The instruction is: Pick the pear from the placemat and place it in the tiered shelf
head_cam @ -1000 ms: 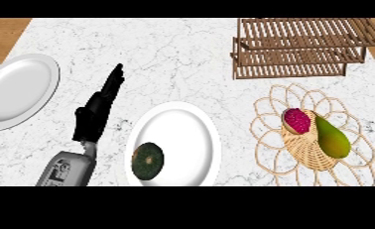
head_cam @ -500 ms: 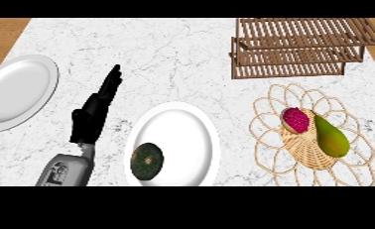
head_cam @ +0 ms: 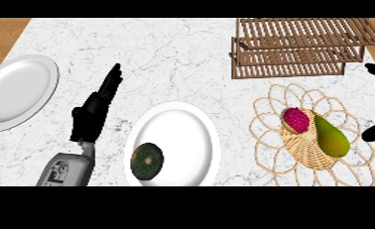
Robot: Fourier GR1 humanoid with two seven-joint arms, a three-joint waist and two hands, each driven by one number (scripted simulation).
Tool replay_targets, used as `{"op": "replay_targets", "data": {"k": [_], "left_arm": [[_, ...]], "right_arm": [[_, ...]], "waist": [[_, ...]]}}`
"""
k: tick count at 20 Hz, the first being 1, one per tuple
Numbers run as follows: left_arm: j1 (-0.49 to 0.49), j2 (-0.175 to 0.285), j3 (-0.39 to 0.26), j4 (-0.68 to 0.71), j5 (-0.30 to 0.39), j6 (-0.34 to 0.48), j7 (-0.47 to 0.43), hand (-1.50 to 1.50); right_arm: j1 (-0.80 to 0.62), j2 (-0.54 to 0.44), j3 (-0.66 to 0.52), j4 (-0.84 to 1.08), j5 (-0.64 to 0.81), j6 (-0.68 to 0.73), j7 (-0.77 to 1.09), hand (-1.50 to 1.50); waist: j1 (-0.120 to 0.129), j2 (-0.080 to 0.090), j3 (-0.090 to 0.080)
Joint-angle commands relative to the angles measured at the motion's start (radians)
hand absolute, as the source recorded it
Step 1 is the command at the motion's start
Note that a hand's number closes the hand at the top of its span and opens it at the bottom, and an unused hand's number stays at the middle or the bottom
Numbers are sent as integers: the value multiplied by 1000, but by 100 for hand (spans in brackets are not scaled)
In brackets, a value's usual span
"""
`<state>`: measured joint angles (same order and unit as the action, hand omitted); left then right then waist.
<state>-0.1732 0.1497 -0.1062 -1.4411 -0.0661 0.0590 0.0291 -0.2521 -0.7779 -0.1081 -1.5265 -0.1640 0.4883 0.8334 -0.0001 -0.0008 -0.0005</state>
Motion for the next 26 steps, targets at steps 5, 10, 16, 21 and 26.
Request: {"op": "replay_targets", "data": {"k": [5, 10, 16, 21, 26], "left_arm": [[43, -37, 1, 46, -30, -11, -81, 0], [-24, -17, 49, 53, -33, -40, -44, 0], [-25, -39, 30, -35, -36, -48, 49, 0], [-14, -32, 67, 20, -33, -61, -24, 0], [-38, -52, 68, 30, -55, -53, -9, 0]], "right_arm": [[14, 130, 15, -9, 116, -28, 5, -150], [4, 135, -26, -69, 120, 31, 98, -150], [10, 122, -48, 47, 170, 94, -9, -150], [-34, 168, -13, 71, 238, 90, 14, -150], [8, 212, -27, 88, 316, 79, -54, -150]], "waist": [[1, 1, 0], [-1, 0, 0], [1, 1, 1], [3, 1, 0], [1, 1, 0]]}}
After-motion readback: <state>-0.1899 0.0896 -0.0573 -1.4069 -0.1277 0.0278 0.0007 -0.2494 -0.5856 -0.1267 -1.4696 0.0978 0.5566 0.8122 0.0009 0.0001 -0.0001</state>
